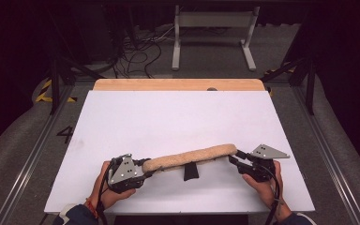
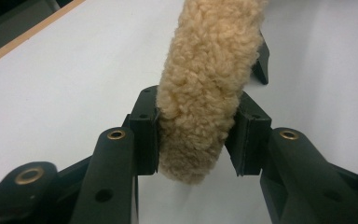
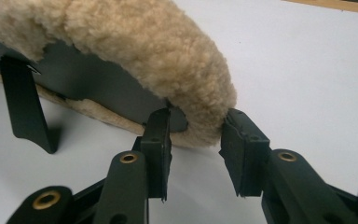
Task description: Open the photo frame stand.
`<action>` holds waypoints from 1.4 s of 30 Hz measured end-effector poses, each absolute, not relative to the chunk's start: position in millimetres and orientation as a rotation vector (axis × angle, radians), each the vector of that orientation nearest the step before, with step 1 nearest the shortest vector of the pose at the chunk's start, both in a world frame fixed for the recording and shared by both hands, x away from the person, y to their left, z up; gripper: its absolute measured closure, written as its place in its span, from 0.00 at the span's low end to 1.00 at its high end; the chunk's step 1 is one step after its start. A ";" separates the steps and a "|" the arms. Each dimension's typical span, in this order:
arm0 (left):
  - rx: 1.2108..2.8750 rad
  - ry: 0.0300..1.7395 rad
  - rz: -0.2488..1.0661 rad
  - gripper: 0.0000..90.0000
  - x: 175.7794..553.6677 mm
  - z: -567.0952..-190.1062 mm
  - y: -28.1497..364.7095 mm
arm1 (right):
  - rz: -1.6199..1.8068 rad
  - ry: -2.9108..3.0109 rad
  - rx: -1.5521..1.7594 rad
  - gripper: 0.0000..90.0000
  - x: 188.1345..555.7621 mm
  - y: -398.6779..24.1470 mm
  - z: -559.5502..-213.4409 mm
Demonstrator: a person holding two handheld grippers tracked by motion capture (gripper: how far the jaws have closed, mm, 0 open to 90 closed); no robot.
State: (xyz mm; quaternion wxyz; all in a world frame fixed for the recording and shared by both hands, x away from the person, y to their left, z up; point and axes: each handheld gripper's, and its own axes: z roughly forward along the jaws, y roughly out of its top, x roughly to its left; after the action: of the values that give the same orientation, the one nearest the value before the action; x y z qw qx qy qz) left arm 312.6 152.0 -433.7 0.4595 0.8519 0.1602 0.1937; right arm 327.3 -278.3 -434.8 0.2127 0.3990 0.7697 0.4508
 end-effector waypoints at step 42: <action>2.140 0.346 0.507 0.71 303.8 -431.8 146.1 | 1.204 2.147 1.095 0.72 368.8 -266.0 -437.0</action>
State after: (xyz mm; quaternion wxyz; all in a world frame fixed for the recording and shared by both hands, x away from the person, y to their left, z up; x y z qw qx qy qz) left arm 303.8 146.1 -431.8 0.4416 0.8624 0.1395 0.2043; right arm 368.8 -266.0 -437.0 0.2217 0.3964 0.7770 0.4357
